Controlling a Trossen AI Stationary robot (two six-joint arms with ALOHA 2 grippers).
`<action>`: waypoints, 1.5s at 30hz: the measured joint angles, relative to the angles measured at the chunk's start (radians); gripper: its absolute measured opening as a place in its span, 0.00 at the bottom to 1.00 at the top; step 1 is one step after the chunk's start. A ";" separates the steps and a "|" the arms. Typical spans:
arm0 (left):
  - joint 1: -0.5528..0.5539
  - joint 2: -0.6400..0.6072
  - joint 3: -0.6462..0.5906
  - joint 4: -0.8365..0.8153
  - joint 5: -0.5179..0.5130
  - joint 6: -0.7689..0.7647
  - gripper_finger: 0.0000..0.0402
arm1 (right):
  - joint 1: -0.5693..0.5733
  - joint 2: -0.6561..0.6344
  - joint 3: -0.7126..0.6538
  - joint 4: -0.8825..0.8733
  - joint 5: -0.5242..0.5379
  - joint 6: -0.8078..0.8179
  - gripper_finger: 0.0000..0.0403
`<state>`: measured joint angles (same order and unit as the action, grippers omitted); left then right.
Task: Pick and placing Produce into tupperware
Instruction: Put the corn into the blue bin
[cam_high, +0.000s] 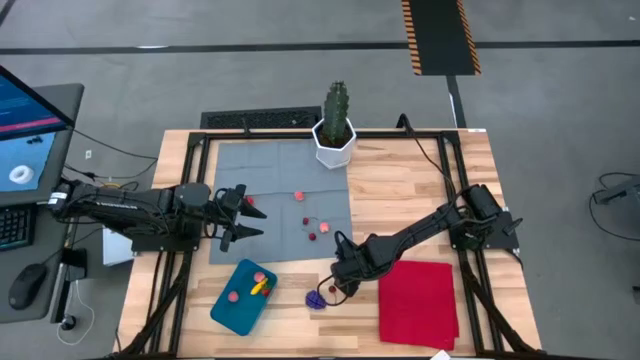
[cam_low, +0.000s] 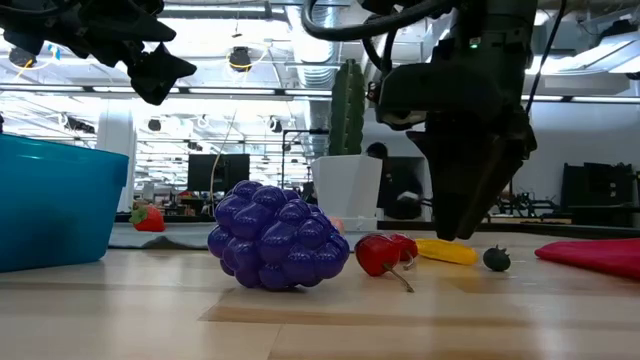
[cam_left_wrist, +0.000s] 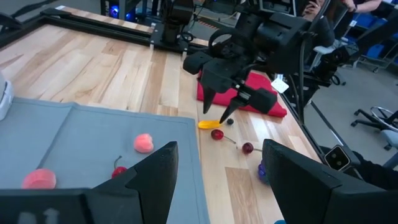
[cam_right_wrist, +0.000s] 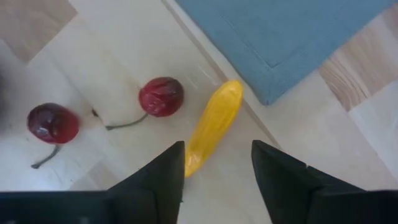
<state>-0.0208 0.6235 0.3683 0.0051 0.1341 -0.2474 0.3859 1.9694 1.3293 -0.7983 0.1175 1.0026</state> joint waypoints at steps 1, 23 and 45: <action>0.000 0.000 0.000 0.000 0.000 0.000 0.56 | 0.000 0.000 0.000 0.006 0.000 -0.003 0.50; 0.000 0.000 0.000 -0.019 0.001 -0.011 0.56 | -0.001 0.035 0.001 0.089 -0.018 -0.035 0.46; 0.000 -0.002 0.000 -0.010 -0.009 -0.012 0.56 | -0.036 -0.058 -0.002 0.040 0.016 -0.189 0.19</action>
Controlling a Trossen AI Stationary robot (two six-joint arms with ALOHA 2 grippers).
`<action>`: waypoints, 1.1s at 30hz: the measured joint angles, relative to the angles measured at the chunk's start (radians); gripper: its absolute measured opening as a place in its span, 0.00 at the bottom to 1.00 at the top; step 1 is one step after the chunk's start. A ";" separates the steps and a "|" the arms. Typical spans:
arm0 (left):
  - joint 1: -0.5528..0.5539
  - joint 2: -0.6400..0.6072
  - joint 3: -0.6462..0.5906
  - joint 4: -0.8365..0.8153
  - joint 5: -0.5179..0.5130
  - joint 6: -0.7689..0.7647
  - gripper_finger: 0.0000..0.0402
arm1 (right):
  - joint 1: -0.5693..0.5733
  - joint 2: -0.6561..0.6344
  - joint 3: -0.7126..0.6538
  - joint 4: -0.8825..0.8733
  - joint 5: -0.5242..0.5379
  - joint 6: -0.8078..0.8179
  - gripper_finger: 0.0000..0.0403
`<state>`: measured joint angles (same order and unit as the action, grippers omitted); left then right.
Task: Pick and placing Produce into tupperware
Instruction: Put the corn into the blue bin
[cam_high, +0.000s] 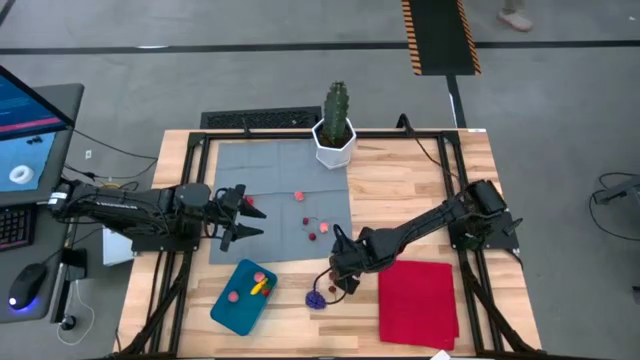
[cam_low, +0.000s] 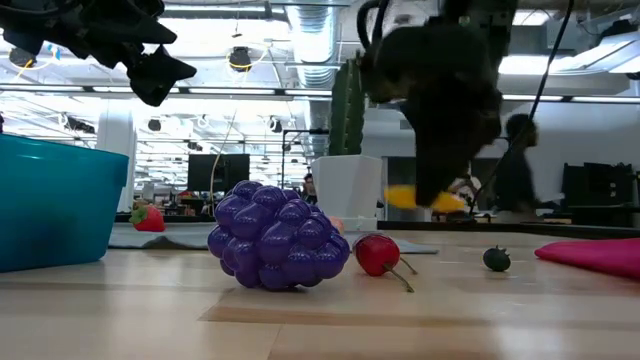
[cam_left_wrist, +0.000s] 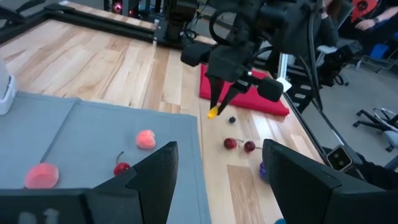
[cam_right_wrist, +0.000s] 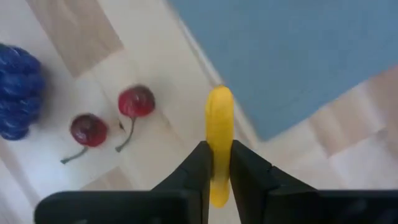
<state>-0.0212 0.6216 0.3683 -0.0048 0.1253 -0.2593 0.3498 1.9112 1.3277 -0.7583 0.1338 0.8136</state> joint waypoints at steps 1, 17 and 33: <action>0.000 0.000 0.000 0.005 0.000 -0.003 0.56 | -0.006 -0.015 0.000 -0.002 0.011 -0.015 0.19; 0.000 -0.001 0.000 0.023 -0.009 -0.007 0.56 | -0.058 -0.371 -0.121 0.014 0.236 -0.168 0.19; 0.000 -0.011 0.000 0.025 0.074 -0.009 0.56 | 0.038 -0.789 -0.672 0.747 0.200 -0.330 0.19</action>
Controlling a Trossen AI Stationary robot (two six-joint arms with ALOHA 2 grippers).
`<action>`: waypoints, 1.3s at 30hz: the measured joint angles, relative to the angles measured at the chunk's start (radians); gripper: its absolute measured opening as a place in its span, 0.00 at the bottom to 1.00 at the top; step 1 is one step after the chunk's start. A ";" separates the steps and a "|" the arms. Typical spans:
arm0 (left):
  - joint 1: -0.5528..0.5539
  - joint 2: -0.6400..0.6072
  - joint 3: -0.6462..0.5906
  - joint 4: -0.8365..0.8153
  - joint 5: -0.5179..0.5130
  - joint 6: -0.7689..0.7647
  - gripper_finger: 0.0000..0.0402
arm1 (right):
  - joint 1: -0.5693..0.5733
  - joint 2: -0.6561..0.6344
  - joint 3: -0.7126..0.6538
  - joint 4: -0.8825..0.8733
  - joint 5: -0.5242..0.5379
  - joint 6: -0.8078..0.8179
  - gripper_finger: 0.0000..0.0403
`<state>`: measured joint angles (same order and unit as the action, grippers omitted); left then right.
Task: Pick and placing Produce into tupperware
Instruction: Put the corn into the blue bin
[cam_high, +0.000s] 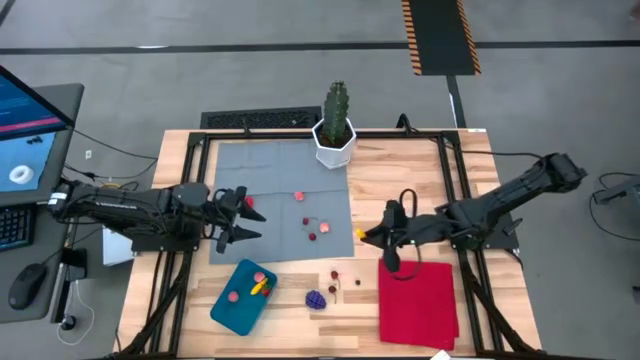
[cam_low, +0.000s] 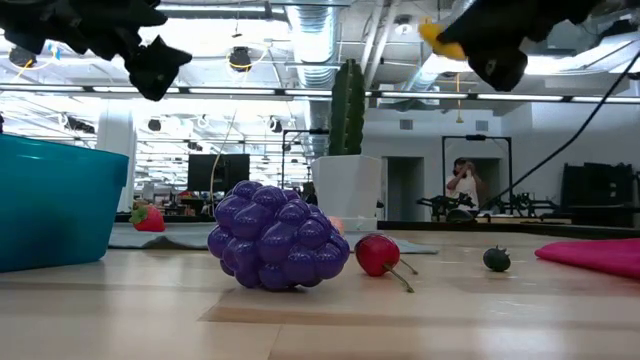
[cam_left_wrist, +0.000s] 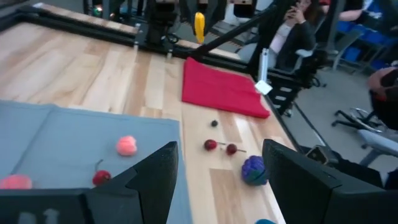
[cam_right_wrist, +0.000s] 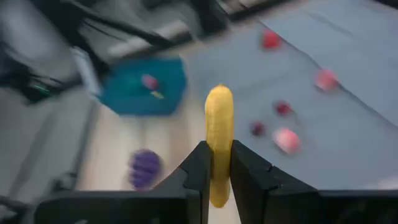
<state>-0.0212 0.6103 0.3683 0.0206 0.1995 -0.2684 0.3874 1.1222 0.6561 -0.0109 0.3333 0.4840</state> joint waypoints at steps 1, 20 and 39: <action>0.000 -0.005 0.000 0.006 0.002 0.001 0.56 | 0.004 -0.009 -0.030 0.077 -0.020 -0.017 0.19; 0.000 -0.096 0.001 -0.017 0.003 -0.004 0.56 | -0.054 0.002 -0.211 0.564 -0.664 -0.012 0.19; 0.000 -0.094 0.001 -0.061 0.000 -0.043 0.56 | -0.118 0.326 -0.075 0.744 -0.796 -0.080 0.19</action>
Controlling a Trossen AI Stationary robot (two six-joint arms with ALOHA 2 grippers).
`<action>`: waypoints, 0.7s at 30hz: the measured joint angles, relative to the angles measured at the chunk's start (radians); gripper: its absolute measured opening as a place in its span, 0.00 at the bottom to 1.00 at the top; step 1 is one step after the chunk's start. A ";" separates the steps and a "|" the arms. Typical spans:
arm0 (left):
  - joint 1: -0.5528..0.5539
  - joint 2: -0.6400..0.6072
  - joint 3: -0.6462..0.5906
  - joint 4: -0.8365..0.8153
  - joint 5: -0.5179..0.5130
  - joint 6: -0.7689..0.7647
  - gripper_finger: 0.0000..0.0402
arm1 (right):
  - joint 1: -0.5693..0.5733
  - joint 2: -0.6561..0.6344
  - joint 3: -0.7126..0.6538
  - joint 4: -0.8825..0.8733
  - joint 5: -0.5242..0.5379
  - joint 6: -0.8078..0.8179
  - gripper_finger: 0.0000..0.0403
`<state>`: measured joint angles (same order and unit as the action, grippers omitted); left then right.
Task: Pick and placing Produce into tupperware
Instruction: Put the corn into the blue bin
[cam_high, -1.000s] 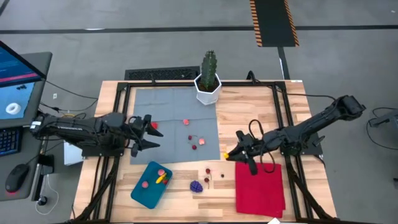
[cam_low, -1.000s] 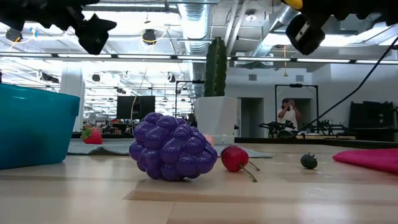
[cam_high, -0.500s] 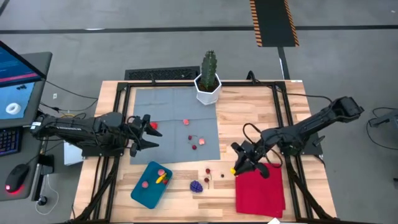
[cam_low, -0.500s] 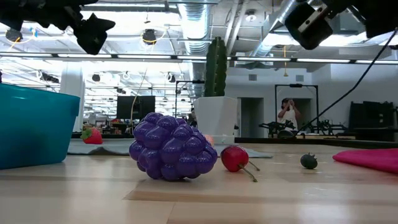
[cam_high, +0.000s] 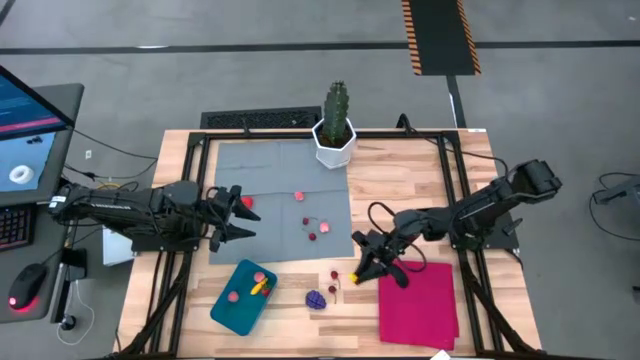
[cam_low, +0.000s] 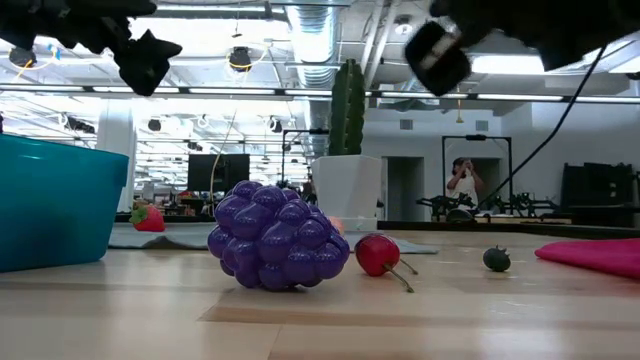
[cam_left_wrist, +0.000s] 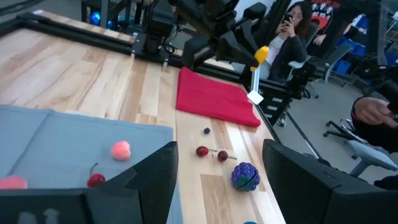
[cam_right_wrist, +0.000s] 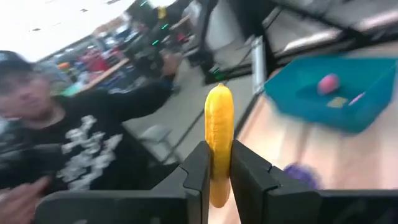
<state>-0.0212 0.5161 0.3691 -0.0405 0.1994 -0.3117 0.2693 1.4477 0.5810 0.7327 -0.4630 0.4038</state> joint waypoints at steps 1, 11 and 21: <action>0.000 0.002 0.000 -0.006 -0.003 -0.006 0.56 | -0.007 0.015 0.017 0.001 0.019 -0.021 0.19; -0.007 0.014 -0.001 0.059 -0.070 -0.078 0.56 | -0.101 0.154 0.206 -0.111 0.179 -0.143 0.19; -0.026 0.061 -0.001 0.153 -0.180 -0.074 0.56 | -0.169 0.331 0.454 -0.182 0.183 -0.123 0.19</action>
<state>-0.0467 0.5769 0.3683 0.1120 0.0190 -0.3855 0.1006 1.7790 1.0354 0.5508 -0.2801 0.2808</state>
